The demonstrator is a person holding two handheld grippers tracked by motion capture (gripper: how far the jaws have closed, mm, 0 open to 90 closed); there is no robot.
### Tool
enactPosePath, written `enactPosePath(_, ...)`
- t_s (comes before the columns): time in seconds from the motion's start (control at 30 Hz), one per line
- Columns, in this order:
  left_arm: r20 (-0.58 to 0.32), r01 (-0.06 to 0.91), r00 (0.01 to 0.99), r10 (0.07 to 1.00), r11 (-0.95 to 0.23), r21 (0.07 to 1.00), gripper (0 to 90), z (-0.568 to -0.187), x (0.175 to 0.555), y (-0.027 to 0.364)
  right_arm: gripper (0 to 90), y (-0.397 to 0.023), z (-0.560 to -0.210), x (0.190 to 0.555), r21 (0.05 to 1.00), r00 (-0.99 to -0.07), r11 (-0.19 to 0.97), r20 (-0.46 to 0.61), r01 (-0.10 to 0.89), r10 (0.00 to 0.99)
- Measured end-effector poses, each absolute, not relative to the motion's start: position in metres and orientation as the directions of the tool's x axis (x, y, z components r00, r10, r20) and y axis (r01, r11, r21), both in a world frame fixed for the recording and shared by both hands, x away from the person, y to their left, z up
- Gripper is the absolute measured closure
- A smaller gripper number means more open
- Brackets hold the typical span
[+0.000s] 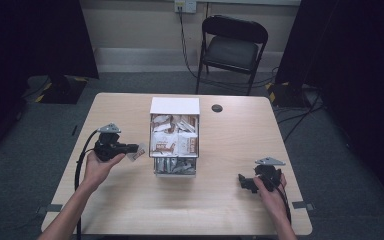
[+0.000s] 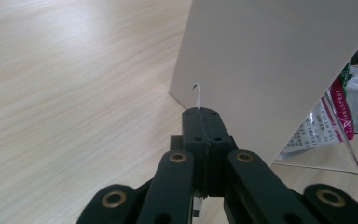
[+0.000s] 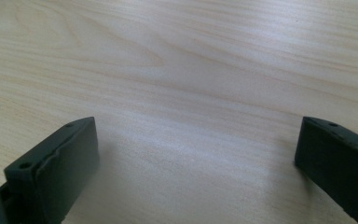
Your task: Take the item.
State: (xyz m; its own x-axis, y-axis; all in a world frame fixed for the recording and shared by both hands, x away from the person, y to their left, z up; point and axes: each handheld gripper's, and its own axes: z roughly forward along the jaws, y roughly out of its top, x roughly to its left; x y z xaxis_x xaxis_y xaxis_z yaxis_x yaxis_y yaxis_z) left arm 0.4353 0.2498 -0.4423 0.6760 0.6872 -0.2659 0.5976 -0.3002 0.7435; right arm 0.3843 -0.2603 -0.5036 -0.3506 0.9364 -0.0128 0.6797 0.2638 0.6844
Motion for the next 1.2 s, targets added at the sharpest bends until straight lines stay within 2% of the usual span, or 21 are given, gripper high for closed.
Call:
enactPosePath(0.17, -0.225, 0.59, 0.691, 0.687, -0.356, 0.725, 90.0, -0.449, 0.436, 0.239, 0.0, -0.26, -0.504, 0.384, 0.684, -0.351, 0.263, -0.012, 0.68, 0.936)
enactPosePath(0.3, -0.263, 0.609, 0.682, 0.682, -0.331, 0.721, 90.0, -0.454, 0.438, 0.237, 0.0, -0.26, -0.504, 0.384, 0.684, -0.351, 0.263, -0.012, 0.68, 0.936)
enactPosePath(0.4, -0.227, 0.603, 0.684, 0.693, -0.363, 0.711, 90.0, -0.456, 0.439, 0.236, 0.0, -0.26, -0.504, 0.384, 0.684, -0.351, 0.264, -0.012, 0.68, 0.936)
enactPosePath(0.63, -0.27, 0.641, 0.657, 0.704, -0.333, 0.691, 90.0, -0.468, 0.444, 0.243, 0.0, -0.26, -0.504, 0.384, 0.684, -0.352, 0.264, -0.012, 0.68, 0.936)
enactPosePath(0.9, -0.223, 0.643, 0.646, 0.73, -0.364, 0.674, 90.0, -0.475, 0.444, 0.239, 0.0, -0.26, -0.504, 0.384, 0.684, -0.352, 0.264, -0.012, 0.68, 0.936)
enactPosePath(1.2, -0.184, 0.634, 0.64, 0.746, -0.378, 0.674, 76.9, -0.476, 0.445, 0.236, 0.0, -0.26, -0.504, 0.384, 0.684, -0.352, 0.264, -0.011, 0.68, 0.936)
